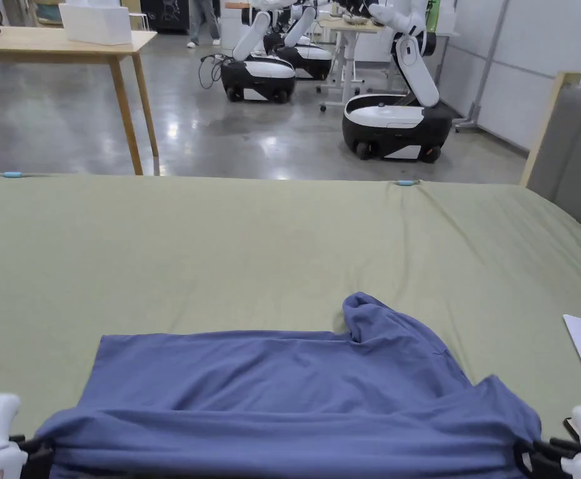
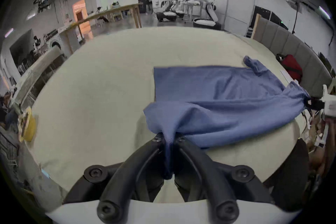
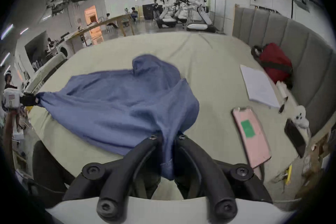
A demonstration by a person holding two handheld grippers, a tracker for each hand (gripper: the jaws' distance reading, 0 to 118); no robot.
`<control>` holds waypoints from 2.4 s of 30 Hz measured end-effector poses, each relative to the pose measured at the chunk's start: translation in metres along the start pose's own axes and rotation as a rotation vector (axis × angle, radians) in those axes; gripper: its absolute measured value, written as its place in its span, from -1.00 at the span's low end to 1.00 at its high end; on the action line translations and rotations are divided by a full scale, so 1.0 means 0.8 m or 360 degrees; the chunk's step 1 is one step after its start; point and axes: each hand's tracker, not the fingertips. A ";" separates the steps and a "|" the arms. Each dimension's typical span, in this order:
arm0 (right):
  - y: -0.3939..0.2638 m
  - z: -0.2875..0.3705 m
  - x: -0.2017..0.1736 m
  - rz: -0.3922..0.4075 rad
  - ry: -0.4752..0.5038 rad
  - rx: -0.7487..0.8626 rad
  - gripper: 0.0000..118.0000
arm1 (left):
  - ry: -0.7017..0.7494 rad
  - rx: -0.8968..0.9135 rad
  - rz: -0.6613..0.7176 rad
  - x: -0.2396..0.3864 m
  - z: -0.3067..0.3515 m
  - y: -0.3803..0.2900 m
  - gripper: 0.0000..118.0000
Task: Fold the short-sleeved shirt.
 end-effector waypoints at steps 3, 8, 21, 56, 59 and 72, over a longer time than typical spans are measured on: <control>-0.025 -0.022 0.000 -0.0044 -0.0005 -0.0064 -0.75 | -0.0033 -0.0045 0.0076 -0.004 -0.013 -0.023 -0.90; -0.016 0.008 -0.012 -0.0045 -0.0096 0.0190 0.50 | 0.0201 0.0167 -0.0023 0.018 0.021 -0.012 0.93; 0.066 0.027 -0.116 0.0087 0.0056 0.0685 -0.89 | 0.0132 0.0552 -0.0067 0.048 -0.007 0.061 -1.00; 0.213 -0.318 -0.020 0.0258 -0.0260 -0.0246 0.20 | 0.0213 0.0052 -0.0284 0.038 -0.224 0.196 -0.93; 0.212 -0.310 -0.023 0.0270 -0.0219 -0.0270 -0.56 | 0.0204 0.0048 -0.0257 0.035 -0.230 0.200 -0.93; 0.199 -0.104 0.014 0.0044 0.0102 0.0252 -0.90 | 0.0102 0.0417 -0.0075 0.026 -0.077 0.178 -0.93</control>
